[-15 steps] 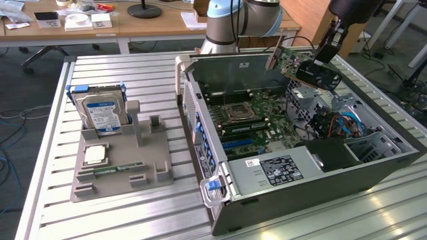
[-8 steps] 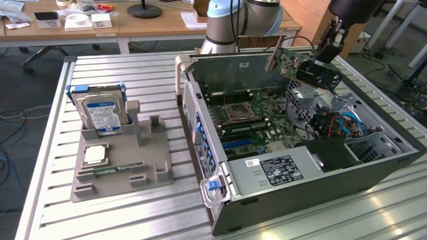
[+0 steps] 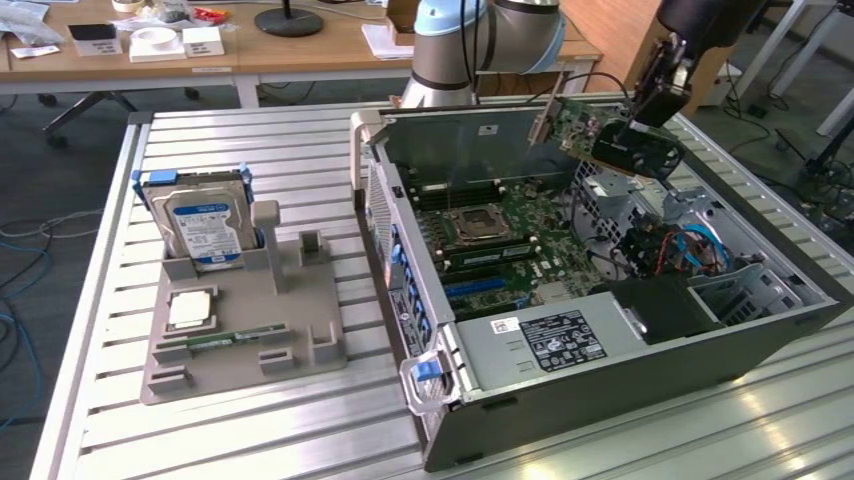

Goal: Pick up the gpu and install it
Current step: 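Insert the gpu into the slot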

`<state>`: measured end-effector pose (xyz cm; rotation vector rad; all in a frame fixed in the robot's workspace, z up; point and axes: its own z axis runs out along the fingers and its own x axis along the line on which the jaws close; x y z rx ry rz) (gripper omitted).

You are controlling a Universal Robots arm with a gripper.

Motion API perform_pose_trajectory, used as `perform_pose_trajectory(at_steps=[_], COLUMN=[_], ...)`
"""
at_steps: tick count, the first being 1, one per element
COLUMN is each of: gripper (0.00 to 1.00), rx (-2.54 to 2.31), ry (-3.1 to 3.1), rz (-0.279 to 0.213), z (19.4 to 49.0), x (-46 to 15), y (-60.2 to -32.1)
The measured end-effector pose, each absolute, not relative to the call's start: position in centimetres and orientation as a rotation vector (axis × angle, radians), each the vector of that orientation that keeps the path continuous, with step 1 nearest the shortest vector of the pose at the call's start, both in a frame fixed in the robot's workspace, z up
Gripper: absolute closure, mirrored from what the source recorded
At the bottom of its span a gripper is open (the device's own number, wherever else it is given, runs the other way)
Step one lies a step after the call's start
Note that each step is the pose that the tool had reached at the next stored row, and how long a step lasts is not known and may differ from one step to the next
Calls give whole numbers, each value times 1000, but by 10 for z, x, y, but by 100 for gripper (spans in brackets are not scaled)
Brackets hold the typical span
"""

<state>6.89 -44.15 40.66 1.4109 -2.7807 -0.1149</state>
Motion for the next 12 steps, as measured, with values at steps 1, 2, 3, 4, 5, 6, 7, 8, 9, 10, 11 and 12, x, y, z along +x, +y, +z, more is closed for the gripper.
perform_pose_trajectory(at_steps=[1, 2, 3, 4, 5, 6, 7, 8, 9, 10, 11, 12], gripper=[73, 73, 73, 73, 73, 73, 73, 73, 73, 73, 73, 73], rx=[1421, 1431, 1441, 1453, 1465, 1477, 1491, 1507, 1523, 1542, 1560, 1579], ry=[-2775, -2770, -2764, -2758, -2751, -2744, -2736, -2727, -2717, -2706, -2695, -2684], rz=[-115, -115, -114, -114, -114, -114, -114, -114, -113, -113, -113, -112], z=[407, 407, 407, 407, 407, 407, 407, 407, 407, 407, 407, 407], x=[69, 69, 69, 69, 69, 69, 69, 69, 69, 69, 69, 69], y=[-442, -442, -442, -442, -442, -442, -442, -442, -442, -442, -442, -442])
